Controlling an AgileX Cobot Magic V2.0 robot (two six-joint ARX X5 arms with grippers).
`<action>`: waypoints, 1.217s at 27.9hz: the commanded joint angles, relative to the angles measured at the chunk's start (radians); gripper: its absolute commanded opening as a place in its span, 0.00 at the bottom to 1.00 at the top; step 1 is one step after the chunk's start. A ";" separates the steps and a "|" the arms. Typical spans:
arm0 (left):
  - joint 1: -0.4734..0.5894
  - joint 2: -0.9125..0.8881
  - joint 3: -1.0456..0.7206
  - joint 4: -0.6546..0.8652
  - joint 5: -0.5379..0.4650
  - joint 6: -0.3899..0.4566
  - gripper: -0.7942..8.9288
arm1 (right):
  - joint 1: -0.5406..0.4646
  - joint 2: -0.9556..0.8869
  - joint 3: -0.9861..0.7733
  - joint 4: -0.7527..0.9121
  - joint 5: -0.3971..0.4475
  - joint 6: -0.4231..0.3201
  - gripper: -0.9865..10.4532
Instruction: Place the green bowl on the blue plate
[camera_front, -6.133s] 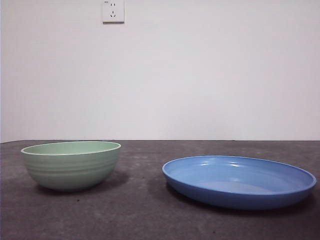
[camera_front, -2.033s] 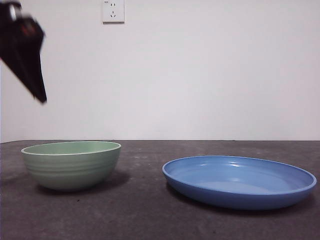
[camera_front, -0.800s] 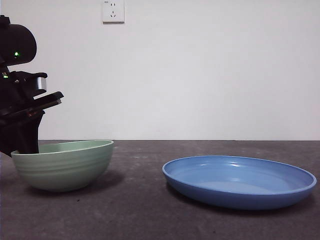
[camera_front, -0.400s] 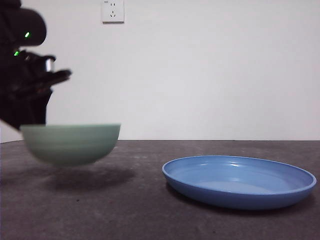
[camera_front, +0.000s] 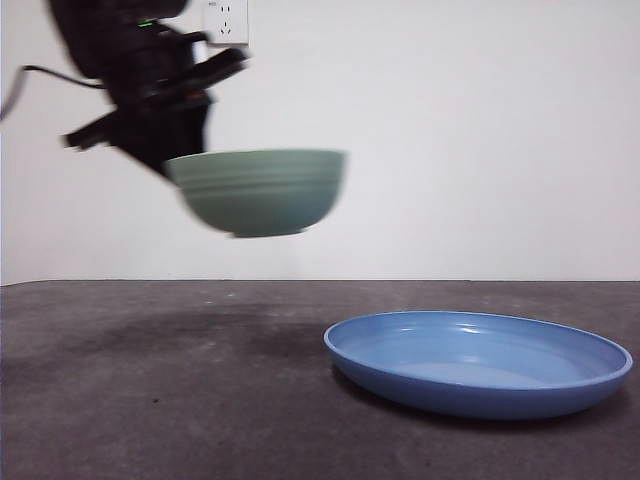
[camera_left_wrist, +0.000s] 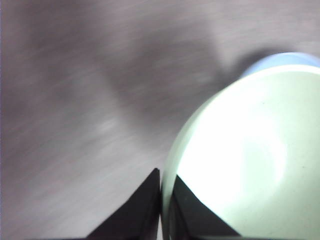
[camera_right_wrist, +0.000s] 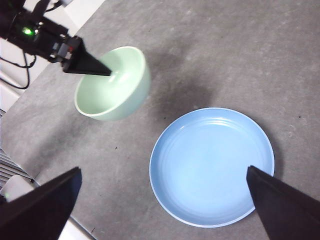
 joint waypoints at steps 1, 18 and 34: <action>-0.070 0.075 0.091 -0.008 0.003 -0.017 0.09 | 0.004 0.004 0.018 0.006 -0.002 -0.007 0.63; -0.304 0.431 0.357 0.020 -0.035 -0.014 0.09 | 0.004 0.004 0.018 0.006 -0.001 -0.009 0.63; -0.311 0.509 0.357 0.037 -0.042 0.013 0.09 | 0.004 0.004 0.018 0.006 -0.001 -0.010 0.63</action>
